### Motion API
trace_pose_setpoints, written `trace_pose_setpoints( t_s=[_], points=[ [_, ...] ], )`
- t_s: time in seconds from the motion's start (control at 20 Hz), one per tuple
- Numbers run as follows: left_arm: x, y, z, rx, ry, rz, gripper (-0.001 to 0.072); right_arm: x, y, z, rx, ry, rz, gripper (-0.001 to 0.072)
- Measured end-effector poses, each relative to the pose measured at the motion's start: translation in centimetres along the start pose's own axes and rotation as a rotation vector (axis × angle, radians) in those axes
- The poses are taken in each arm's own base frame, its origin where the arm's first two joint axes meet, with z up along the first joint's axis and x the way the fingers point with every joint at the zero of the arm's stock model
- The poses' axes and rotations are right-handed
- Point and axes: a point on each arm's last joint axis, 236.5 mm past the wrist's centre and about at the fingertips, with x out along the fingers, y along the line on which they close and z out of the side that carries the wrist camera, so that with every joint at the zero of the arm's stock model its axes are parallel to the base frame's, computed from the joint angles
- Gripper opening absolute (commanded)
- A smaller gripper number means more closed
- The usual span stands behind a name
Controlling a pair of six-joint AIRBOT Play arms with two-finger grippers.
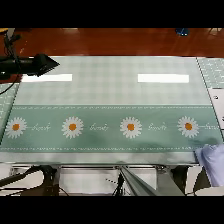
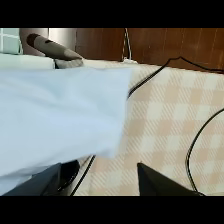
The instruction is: Fold the shirts.
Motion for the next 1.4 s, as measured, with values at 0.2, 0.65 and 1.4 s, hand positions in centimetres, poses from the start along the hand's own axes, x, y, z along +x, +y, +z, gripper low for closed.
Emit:
trace_pose_setpoints(
  t_s=[0.2, 0.65, 1.4],
  points=[
    [0.0, 0.2, 0.5, 0.023, -0.021, 0.01, 0.0464, -0.7, 4.0, 2.4, -0.087, -0.11, 0.136, 0.0464],
    [1.1, -1.7, -5.6, 0.345, 0.235, 0.139, 0.072, -12.9, 30.2, -0.8, -0.838, -0.468, 0.713, 0.0596],
    [0.2, 0.1, -8.1, 0.459, 0.351, 0.587, 0.072, -18.1, 40.6, -18.0, -1.268, -0.456, 0.928, 0.0602]
  ],
)
